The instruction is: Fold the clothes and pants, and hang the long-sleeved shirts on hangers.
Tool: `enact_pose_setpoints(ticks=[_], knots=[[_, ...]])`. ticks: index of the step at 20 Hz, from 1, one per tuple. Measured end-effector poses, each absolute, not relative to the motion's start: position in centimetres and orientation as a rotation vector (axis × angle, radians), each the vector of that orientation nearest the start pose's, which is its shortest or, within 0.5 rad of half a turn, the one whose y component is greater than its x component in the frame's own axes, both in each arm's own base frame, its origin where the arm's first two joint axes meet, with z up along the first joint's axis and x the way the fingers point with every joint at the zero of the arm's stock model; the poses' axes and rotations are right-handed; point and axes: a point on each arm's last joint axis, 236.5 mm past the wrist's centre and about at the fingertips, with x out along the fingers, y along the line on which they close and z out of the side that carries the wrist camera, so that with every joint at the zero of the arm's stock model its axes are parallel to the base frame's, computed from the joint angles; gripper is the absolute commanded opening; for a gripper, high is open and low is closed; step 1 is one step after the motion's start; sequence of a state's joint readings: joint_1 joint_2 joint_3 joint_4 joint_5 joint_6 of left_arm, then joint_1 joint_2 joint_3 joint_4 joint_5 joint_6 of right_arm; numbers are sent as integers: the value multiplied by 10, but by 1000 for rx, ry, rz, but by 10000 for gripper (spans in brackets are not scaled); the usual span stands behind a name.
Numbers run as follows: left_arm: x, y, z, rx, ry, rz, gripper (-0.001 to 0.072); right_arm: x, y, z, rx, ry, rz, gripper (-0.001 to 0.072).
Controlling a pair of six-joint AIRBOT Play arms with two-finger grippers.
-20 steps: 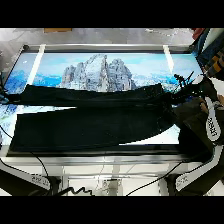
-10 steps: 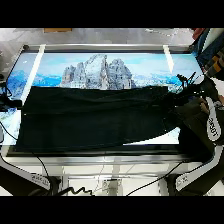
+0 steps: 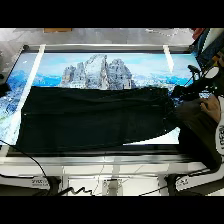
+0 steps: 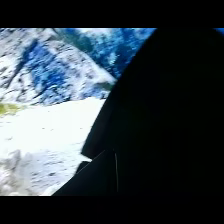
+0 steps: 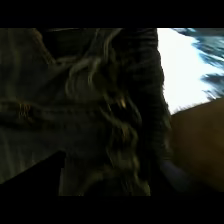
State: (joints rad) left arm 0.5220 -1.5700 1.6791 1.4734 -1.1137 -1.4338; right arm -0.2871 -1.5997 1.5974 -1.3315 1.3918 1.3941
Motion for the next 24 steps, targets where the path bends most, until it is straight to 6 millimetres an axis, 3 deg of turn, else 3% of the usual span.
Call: enact_pose_setpoints(ticks=[1, 2, 5, 7, 9, 11, 14, 15, 16, 17, 20, 24], knots=[[464, 221, 99, -255, 936, 288, 21, 429, -78, 33, 224, 1339, 14, 182], [468, 200, 116, -277, 896, 213, 20, 416, -84, 45, 198, 1357, -22, 41], [470, 144, 151, -286, 818, 38, 20, 375, -93, 79, 138, 1396, -81, 29], [464, 114, 157, -275, 808, -34, 20, 351, -91, 99, 117, 1386, -100, 28], [457, 91, 147, -261, 825, -93, 20, 322, -87, 105, 102, 1382, -116, 29], [451, 71, 133, -255, 854, -139, 20, 292, -79, 95, 105, 1389, -118, 29], [448, 49, 122, -239, 872, -189, 20, 247, -63, 53, 159, 1396, -147, 36], [447, 44, 121, -236, 872, -199, 21, 235, -59, 36, 194, 1385, -174, 205], [448, 41, 121, -230, 868, -204, 21, 227, -56, 20, 237, 1366, -211, 525], [448, 39, 121, -227, 866, -208, 21, 222, -54, 4, 296, 1338, -259, 710], [448, 35, 121, -220, 863, -217, 21, 223, -52, -34, 475, 1237, -388, 644], [449, 36, 118, -221, 863, -216, 22, 251, -47, -63, 656, 1116, -438, 640]])
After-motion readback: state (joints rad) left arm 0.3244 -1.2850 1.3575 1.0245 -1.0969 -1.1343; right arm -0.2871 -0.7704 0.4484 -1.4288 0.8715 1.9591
